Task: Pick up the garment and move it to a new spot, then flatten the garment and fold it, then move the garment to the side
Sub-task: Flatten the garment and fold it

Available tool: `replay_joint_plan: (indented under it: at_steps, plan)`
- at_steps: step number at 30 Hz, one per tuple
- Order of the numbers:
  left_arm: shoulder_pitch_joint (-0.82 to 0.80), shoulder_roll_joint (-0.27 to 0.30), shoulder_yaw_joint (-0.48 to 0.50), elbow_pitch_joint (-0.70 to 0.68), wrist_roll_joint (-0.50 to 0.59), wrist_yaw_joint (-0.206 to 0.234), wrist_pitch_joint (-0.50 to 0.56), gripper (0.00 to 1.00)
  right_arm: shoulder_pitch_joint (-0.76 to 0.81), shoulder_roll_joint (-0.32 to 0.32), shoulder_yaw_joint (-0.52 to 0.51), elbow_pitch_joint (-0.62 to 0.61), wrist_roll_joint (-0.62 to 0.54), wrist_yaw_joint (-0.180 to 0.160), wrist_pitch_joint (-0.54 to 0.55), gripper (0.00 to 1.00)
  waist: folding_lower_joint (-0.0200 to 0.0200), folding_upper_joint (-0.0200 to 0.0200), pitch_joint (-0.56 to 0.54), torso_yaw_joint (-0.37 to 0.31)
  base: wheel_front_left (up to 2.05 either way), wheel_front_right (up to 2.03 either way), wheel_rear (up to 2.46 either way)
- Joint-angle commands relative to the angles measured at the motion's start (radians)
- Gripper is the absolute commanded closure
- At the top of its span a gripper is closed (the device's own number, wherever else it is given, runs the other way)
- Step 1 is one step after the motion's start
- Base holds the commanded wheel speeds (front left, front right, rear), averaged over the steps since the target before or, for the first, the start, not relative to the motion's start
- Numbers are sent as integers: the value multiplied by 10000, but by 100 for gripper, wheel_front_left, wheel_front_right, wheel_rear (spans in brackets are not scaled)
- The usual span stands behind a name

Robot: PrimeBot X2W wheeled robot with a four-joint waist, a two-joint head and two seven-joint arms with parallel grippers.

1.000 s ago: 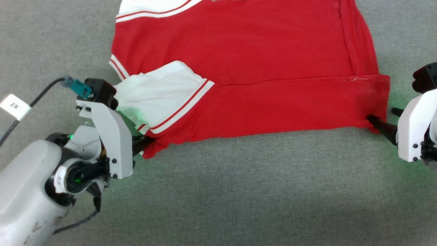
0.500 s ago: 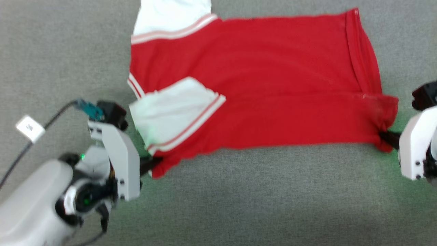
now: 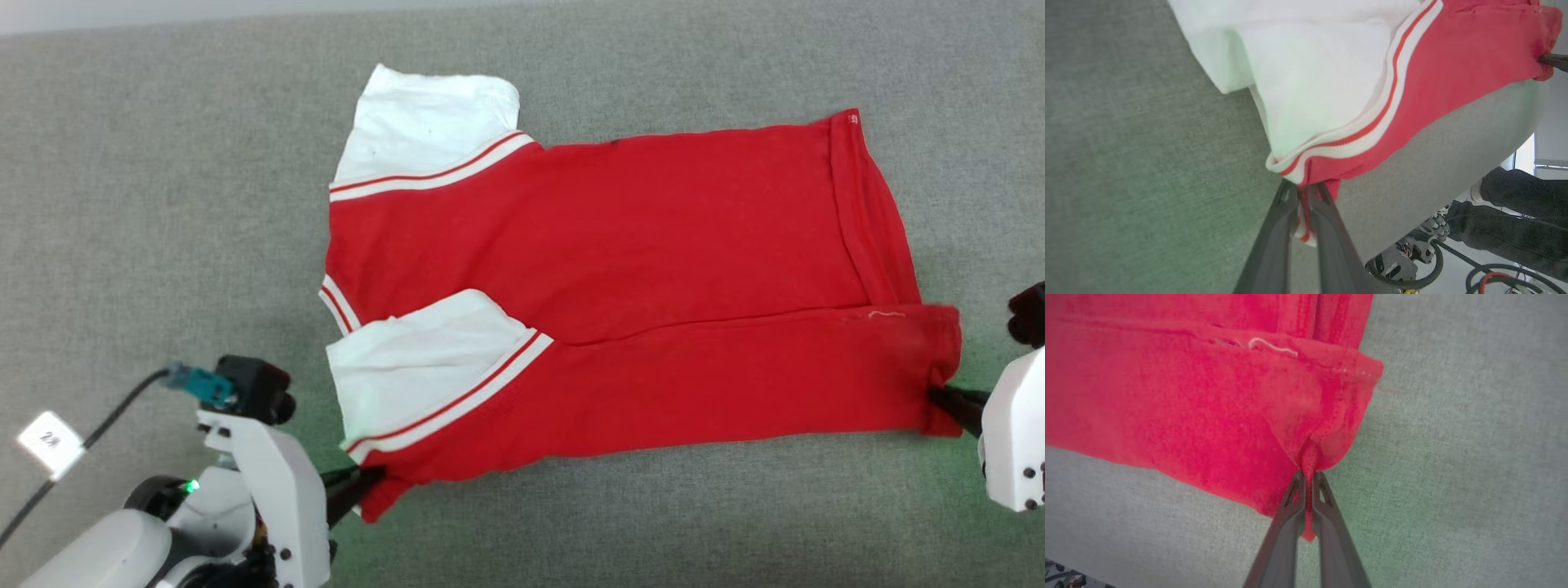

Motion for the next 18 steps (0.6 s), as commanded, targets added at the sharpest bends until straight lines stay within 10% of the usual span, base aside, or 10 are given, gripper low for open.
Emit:
replay_joint_plan:
  at_steps: [1, 2, 3, 18]
  plan:
    - [178, 25, 164, -74, 73, 152, -288, 63, 141, 193, -291, -107, -124, -15, -237, 0, 0, 0, -47, -3, 0, 0, 0]
    - [248, -22, 288, -113, 71, 197, -517, 21, 166, 322, -462, -159, -189, -15, -397, 0, 0, 0, -69, -4, 0, 0, 0]
    - [334, -113, 454, -131, -11, 300, -757, 0, 180, 453, -634, -205, -252, -15, -560, 0, 0, 0, -87, -3, 0, 0, 0]
    - [-373, -685, 2726, 16, 1275, 1083, -4739, 0, 247, 2467, -1317, -1477, -1725, -13, -4128, 0, 0, 0, -40, -414, 0, 0, 0]
